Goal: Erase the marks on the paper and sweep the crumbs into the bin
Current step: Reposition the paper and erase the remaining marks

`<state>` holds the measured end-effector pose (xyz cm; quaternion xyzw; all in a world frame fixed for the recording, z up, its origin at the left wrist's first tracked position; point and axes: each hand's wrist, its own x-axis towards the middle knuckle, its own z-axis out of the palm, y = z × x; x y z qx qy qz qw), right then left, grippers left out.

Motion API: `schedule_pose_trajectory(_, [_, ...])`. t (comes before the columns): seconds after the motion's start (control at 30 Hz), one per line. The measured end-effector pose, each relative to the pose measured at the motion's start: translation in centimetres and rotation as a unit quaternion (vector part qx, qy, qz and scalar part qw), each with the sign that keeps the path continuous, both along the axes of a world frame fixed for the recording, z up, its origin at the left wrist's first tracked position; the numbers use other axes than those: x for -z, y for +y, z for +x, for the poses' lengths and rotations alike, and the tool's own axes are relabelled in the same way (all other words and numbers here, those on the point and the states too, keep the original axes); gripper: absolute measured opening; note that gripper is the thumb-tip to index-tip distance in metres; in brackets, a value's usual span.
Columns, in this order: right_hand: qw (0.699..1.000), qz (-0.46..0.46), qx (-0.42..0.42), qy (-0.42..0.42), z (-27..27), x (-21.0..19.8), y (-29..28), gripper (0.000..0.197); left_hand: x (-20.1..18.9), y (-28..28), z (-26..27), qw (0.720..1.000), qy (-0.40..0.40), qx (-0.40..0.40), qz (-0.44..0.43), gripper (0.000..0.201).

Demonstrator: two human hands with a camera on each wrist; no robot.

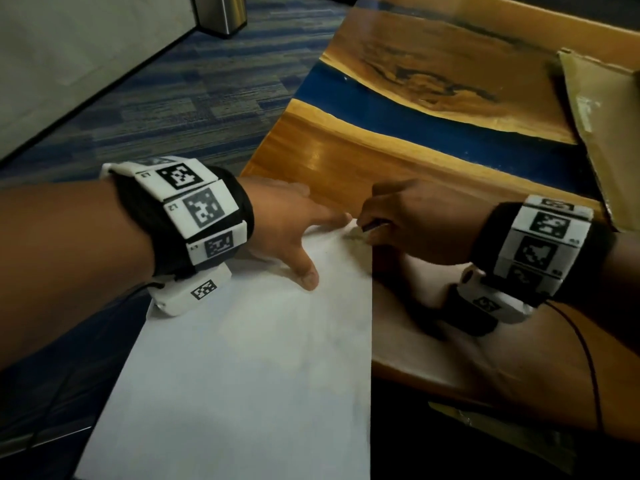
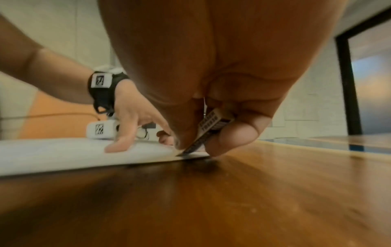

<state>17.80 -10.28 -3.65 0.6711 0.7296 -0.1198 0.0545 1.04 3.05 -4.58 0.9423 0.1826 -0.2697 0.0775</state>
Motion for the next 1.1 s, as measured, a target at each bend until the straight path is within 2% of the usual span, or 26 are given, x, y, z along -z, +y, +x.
schedule_pose_trajectory(0.13, [0.994, -0.041, -0.094, 0.04, -2.1, 0.5, -1.1, 0.025, -0.5, 0.0, 0.5, 1.0, 0.028, 0.009, 0.009, 0.096])
schedule_pose_trajectory(0.27, [1.0, -0.013, 0.005, -0.001, 0.1, 0.0, 0.1, 0.026, -0.6, -0.4, 1.3, 0.998, 0.056, 0.024, 0.021, 0.103])
schedule_pose_trajectory(0.4, [1.0, 0.005, 0.016, -0.008, 0.4, 0.3, 0.1, 0.026, -0.8, -0.6, 0.9, 0.998, 0.06, -0.026, -0.011, 0.1])
schedule_pose_trajectory(0.47, [1.0, 0.01, 0.013, -0.003, -0.5, 0.4, -0.6, 0.026, -0.7, -0.9, 0.6, 0.999, 0.045, -0.025, -0.002, 0.102])
schedule_pose_trajectory(0.6, [0.995, -0.02, -0.083, 0.047, -2.6, 0.9, -1.9, 0.025, -0.2, -1.5, 0.2, 0.999, 0.019, 0.005, 0.029, 0.111])
schedule_pose_trajectory(0.73, [1.0, 0.009, 0.011, 0.004, -0.3, 0.5, -0.7, 0.026, -0.1, -1.7, 0.2, 0.998, 0.035, 0.011, 0.055, 0.117])
schedule_pose_trajectory(0.77, [1.0, 0.014, 0.007, 0.002, -0.5, 0.6, -0.8, 0.024, -0.1, -1.7, 0.2, 0.998, 0.035, 0.012, 0.055, 0.117])
schedule_pose_trajectory(0.87, [0.993, -0.028, -0.1, 0.057, -3.0, 1.0, -1.6, 0.023, -0.4, -1.8, 0.1, 0.999, 0.029, 0.012, 0.044, 0.115])
schedule_pose_trajectory(0.9, [0.992, -0.035, -0.108, 0.058, -2.9, 0.9, -1.5, 0.023, -0.5, -1.8, 0.1, 0.998, 0.031, 0.013, 0.045, 0.115])
schedule_pose_trajectory(1.03, [1.0, -0.003, -0.016, -0.006, 0.1, 0.5, -0.2, 0.026, -0.5, -2.0, 0.2, 0.997, 0.043, 0.02, 0.061, 0.117])
schedule_pose_trajectory(1.1, [0.997, -0.004, -0.074, 0.019, -1.2, 0.8, -0.8, 0.025, -0.6, -2.0, 0.2, 0.997, 0.043, 0.02, 0.059, 0.117])
